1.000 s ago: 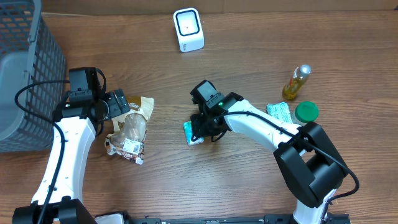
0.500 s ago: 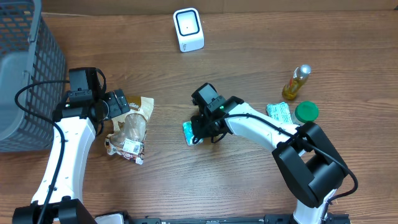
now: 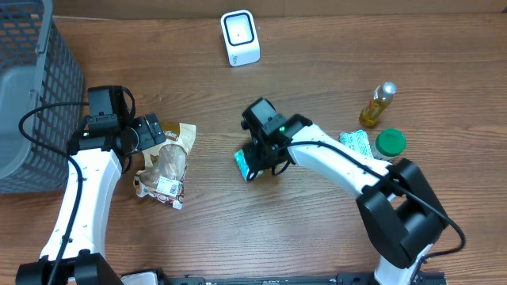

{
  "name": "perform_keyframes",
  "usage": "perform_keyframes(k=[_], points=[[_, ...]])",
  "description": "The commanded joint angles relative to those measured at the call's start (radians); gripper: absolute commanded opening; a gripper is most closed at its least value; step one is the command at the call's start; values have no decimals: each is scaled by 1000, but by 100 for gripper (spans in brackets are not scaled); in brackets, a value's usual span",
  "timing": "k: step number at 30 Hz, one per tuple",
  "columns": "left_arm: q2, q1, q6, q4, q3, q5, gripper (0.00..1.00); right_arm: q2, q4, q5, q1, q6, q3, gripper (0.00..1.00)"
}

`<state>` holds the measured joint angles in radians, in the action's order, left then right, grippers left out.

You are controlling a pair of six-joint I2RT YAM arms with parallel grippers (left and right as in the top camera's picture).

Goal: Scan the item barcode
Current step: 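Lift the small teal pack with the right gripper toward the scanner, then hold the small teal pack in front of the white scanner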

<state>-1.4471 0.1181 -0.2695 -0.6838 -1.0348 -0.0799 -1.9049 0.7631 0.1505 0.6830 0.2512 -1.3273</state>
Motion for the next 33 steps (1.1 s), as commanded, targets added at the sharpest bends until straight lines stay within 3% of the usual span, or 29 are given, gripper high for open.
perform_keyframes(k=[1,8,12,17,25,33], points=[[-4,0,8,1,-20,-5,100,78,70,-121,2,-86,-134,4],[-4,0,8,1,-20,-6,100,78,378,-243,0,-182,-530,3],[-4,0,8,1,-20,-6,99,78,439,-333,0,-196,-763,4],[-4,0,8,1,-20,-6,100,75,347,-357,0,-437,-825,4],[-4,0,8,1,-20,-5,100,-35,195,-458,0,-633,-820,4],[-4,0,8,1,-20,-5,100,-205,-26,-472,-17,-929,-820,4]])
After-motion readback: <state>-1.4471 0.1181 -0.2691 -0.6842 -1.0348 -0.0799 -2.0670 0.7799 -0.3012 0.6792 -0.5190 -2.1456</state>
